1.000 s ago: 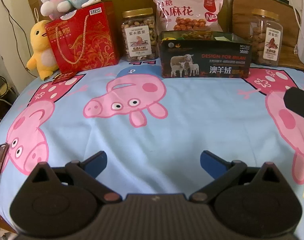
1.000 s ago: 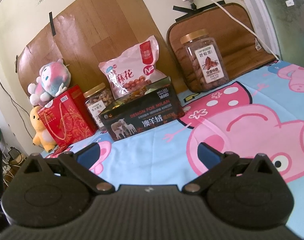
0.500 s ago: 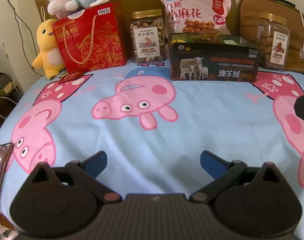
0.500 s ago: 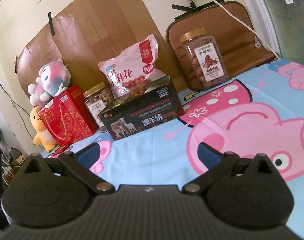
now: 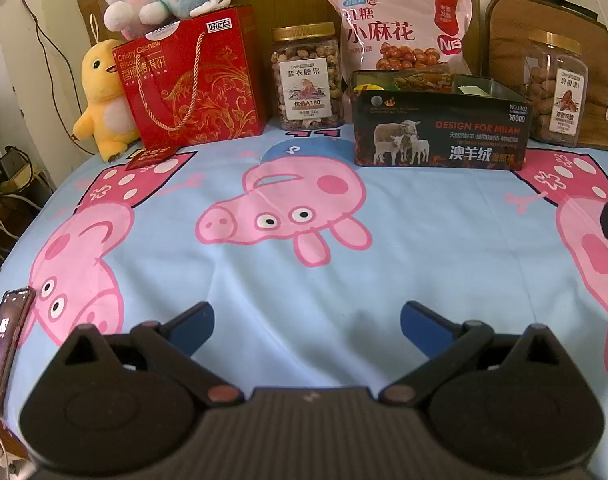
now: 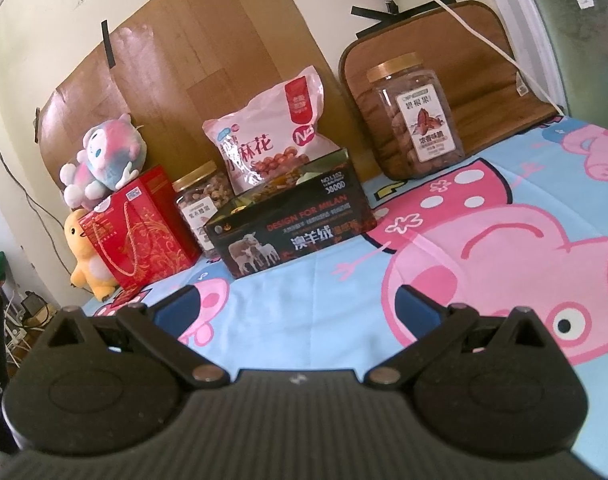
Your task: Organize snacks
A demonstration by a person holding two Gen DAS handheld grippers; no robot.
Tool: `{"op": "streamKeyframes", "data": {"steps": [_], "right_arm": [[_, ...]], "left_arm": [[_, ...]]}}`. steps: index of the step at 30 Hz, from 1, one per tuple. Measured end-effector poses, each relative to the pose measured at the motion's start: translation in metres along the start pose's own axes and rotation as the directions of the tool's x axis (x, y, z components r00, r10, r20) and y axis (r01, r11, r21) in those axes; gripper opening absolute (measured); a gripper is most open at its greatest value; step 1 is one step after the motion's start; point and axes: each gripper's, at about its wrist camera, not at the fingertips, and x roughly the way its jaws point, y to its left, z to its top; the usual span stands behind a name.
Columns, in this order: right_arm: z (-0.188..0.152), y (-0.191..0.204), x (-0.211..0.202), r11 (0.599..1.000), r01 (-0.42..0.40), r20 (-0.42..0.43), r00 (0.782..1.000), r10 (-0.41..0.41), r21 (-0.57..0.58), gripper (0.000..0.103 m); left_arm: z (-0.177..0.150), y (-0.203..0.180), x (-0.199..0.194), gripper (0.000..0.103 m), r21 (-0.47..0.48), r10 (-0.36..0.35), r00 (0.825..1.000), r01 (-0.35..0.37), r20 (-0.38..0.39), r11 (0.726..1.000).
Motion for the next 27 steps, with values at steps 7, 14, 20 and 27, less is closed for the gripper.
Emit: {"op": "streamKeyframes", "data": {"steps": [7, 14, 20, 27], "right_arm": [[0.0004, 0.0000, -0.0009, 1.000, -0.001, 0.001, 1.000, 0.001, 0.005, 0.103], [0.0004, -0.0007, -0.0006, 1.000, -0.003, -0.003, 1.000, 0.003, 0.007, 0.103], [0.0003, -0.0004, -0.0011, 1.000, -0.001, 0.002, 1.000, 0.001, 0.007, 0.103], [-0.0007, -0.0005, -0.0010, 1.000, -0.003, 0.001, 1.000, 0.003, 0.008, 0.103]], "left_arm": [[-0.0005, -0.0001, 0.0003, 0.103, 0.003, -0.001, 1.000, 0.001, 0.000, 1.000], [-0.0003, 0.0017, 0.0003, 0.103, -0.002, -0.002, 1.000, 0.002, 0.003, 1.000], [0.0000, 0.0020, -0.0002, 0.103, 0.002, -0.004, 1.000, 0.004, 0.007, 1.000], [-0.0001, 0.0029, 0.0006, 0.103, 0.001, 0.002, 1.000, -0.002, 0.007, 1.000]]}}
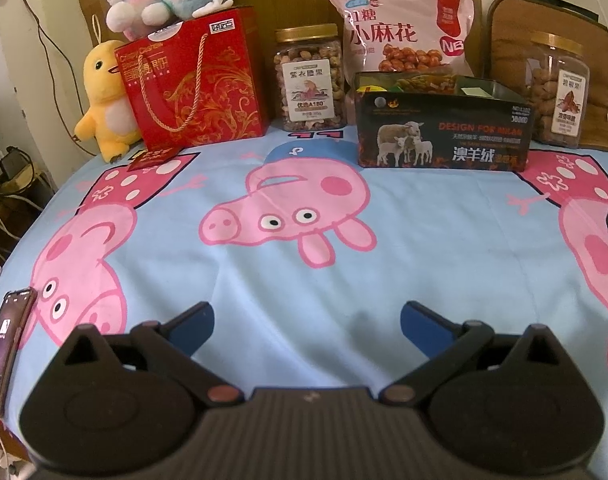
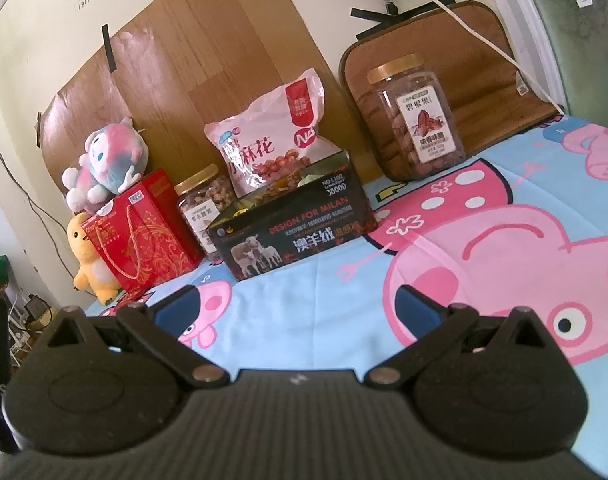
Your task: Organize snacks
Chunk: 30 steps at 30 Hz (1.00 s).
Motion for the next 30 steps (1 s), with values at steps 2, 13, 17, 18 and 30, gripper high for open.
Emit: {"op": "streamKeyframes", "data": {"steps": [2, 13, 17, 18, 30], "right_arm": [[0.0000, 0.0003, -0.0002, 1.000, -0.001, -0.002, 1.000, 0.001, 0.001, 0.103], [0.0005, -0.0007, -0.0003, 1.000, -0.001, -0.003, 1.000, 0.001, 0.004, 0.103], [0.0005, -0.0008, -0.0004, 1.000, -0.001, -0.004, 1.000, 0.001, 0.003, 0.103], [0.0003, -0.0009, -0.0004, 1.000, -0.001, -0.005, 1.000, 0.001, 0.004, 0.103], [-0.0011, -0.0014, -0.0016, 1.000, 0.000, -0.007, 1.000, 0.000, 0.011, 0.103]], "left_arm": [[-0.0001, 0.0010, 0.0003, 0.103, -0.003, -0.003, 1.000, 0.003, -0.002, 1.000], [-0.0015, 0.0022, 0.0013, 0.103, -0.005, -0.005, 1.000, 0.005, -0.009, 1.000], [-0.0013, 0.0026, 0.0030, 0.103, -0.004, -0.004, 1.000, 0.004, -0.011, 1.000], [-0.0014, 0.0025, 0.0031, 0.103, -0.004, -0.003, 1.000, 0.003, -0.011, 1.000], [-0.0019, 0.0033, 0.0045, 0.103, -0.004, 0.001, 1.000, -0.001, -0.012, 1.000]]}}
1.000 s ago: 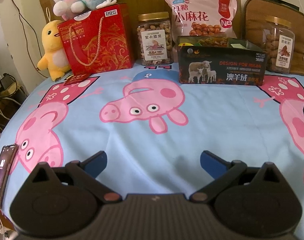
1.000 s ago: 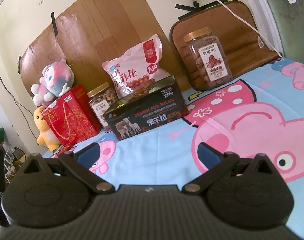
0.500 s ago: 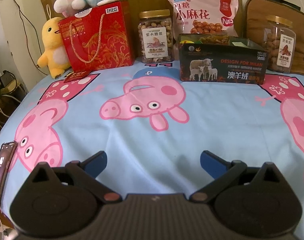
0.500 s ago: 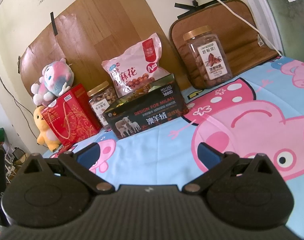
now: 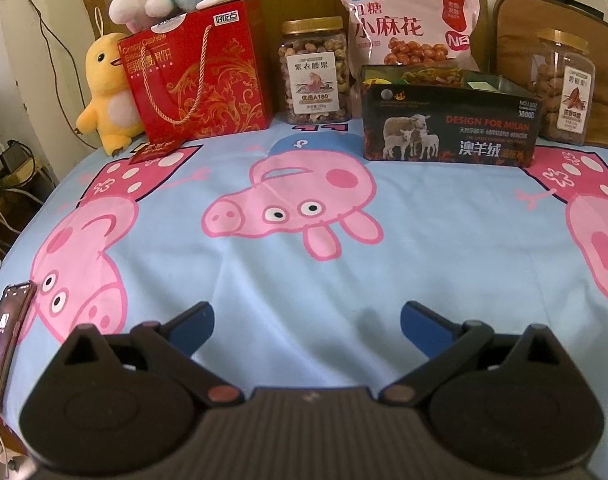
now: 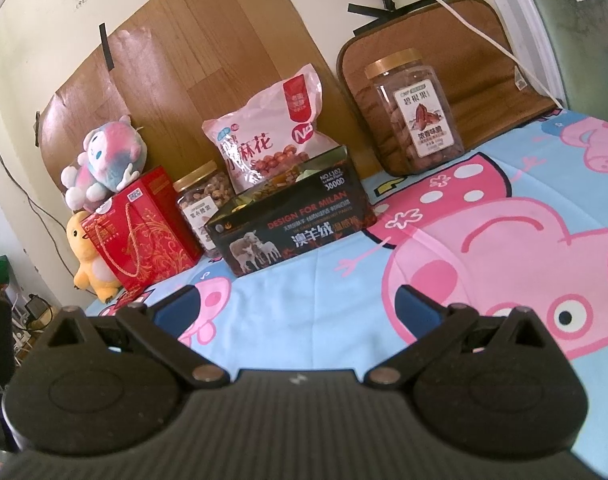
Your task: Organize snacks
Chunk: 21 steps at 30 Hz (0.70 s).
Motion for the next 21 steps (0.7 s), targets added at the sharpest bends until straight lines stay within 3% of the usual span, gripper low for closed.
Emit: {"op": "streamKeyframes", "data": {"steps": [21], "right_arm": [[0.003, -0.003, 0.000, 1.000, 0.019, 0.022, 1.000, -0.019, -0.002, 0.103]], "left_arm": [[0.005, 0.000, -0.015, 0.103, -0.007, -0.040, 0.998, 0.040, 0.047, 0.999]]}}
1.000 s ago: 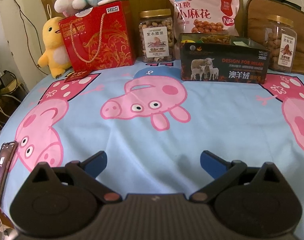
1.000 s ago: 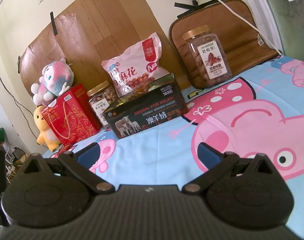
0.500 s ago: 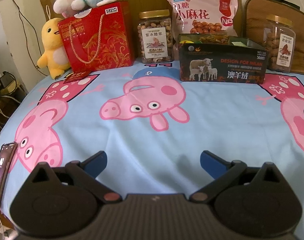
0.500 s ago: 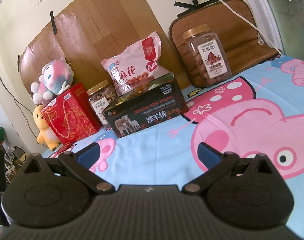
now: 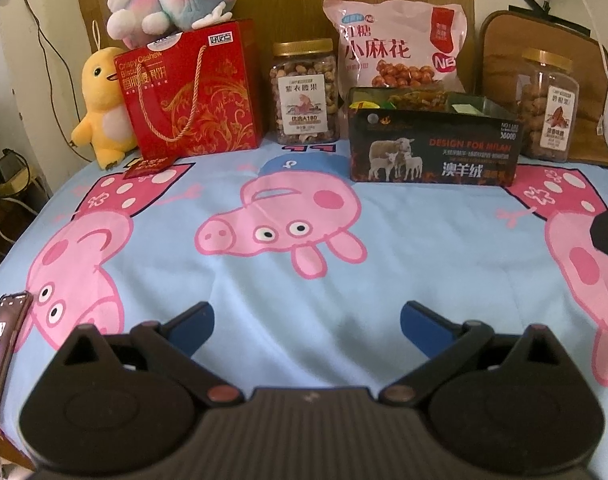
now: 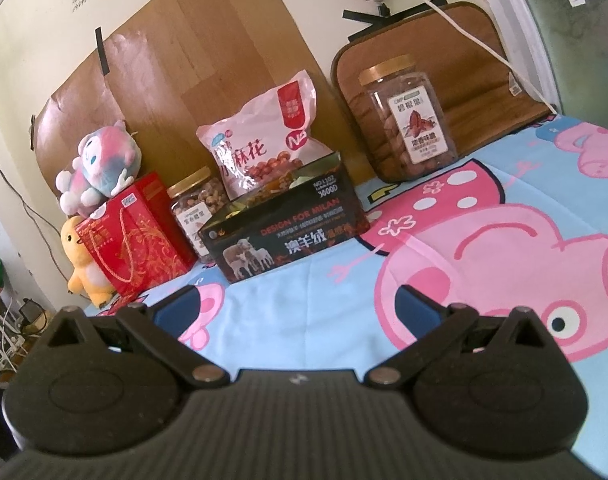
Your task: Organize snacks
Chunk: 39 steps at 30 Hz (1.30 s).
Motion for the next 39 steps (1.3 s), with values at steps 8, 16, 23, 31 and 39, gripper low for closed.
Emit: {"op": "streamKeyframes", "data": {"steps": [8, 16, 23, 31, 39], "right_arm": [[0.0003, 0.0010, 0.0011, 1.000, -0.006, -0.001, 1.000, 0.006, -0.014, 0.103], [0.0003, 0.0010, 0.0012, 1.000, -0.006, 0.000, 1.000, 0.006, -0.015, 0.103], [-0.0006, 0.0019, 0.0003, 1.000, -0.010, 0.004, 1.000, 0.010, -0.018, 0.103], [0.0003, 0.0016, 0.0002, 1.000, -0.011, -0.003, 1.000, 0.011, -0.016, 0.103], [0.0000, 0.0023, 0.0006, 1.000, -0.010, 0.000, 1.000, 0.010, -0.015, 0.103]], "left_arm": [[0.0010, 0.0011, -0.0019, 0.103, -0.010, -0.005, 1.000, 0.005, 0.008, 1.000], [0.0014, 0.0022, -0.0027, 0.103, -0.015, -0.006, 1.000, 0.006, 0.013, 1.000], [0.0009, 0.0019, -0.0021, 0.103, -0.022, -0.002, 1.000, 0.002, 0.005, 1.000], [0.0007, 0.0008, -0.0025, 0.103, -0.014, 0.001, 1.000, -0.001, 0.009, 1.000], [0.0008, 0.0013, -0.0032, 0.103, -0.021, 0.005, 1.000, -0.004, 0.012, 1.000]]}}
